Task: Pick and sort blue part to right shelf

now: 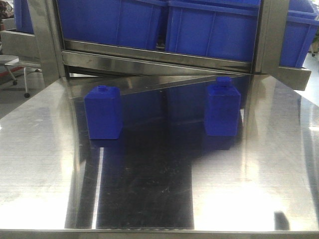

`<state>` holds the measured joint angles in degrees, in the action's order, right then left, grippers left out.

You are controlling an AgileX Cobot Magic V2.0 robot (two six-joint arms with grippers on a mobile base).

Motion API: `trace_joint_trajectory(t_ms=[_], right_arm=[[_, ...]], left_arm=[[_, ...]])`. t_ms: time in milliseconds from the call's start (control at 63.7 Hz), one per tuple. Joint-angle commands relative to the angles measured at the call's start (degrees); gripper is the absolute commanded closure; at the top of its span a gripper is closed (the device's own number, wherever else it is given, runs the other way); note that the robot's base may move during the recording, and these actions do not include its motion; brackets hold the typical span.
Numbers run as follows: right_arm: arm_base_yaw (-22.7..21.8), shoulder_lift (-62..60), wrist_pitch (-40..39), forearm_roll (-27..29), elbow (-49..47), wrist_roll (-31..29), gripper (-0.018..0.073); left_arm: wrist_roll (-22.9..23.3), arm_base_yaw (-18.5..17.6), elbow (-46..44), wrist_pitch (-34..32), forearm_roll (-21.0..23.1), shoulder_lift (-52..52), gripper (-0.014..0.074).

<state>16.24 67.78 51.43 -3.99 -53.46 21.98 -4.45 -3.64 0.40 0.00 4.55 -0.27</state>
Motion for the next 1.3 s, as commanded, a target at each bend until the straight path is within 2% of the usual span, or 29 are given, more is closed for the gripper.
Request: trace_joint_trajectory(t_ms=[0, 267, 503, 675, 1288], right_arm=[[2.04, 3.37, 1.63, -0.87, -6.5, 0.93, -0.0052], [6.32, 18.28, 10.19, -0.82, -23.25, 7.51, -0.0052], [10.05, 30.35, 16.03, -0.57, -37.75, 7.64, -0.0052], [10.6, 36.52, 18.41, 0.52, -44.9, 7.64, -0.0052], [10.33, 44.31, 17.39, 1.28, -45.8, 7.64, -0.0052]], left_arm=[[0.4, 0.17, 1.33, -4.76, 0.52, -1.19, 0.0463], [0.4, 0.17, 1.33, -4.76, 0.52, -1.19, 0.0463], [0.4, 0.17, 1.33, -4.76, 0.52, -1.19, 0.0463], [0.4, 0.17, 1.33, -4.76, 0.52, -1.19, 0.0463], [0.4, 0.17, 1.33, -4.76, 0.52, -1.19, 0.0463]])
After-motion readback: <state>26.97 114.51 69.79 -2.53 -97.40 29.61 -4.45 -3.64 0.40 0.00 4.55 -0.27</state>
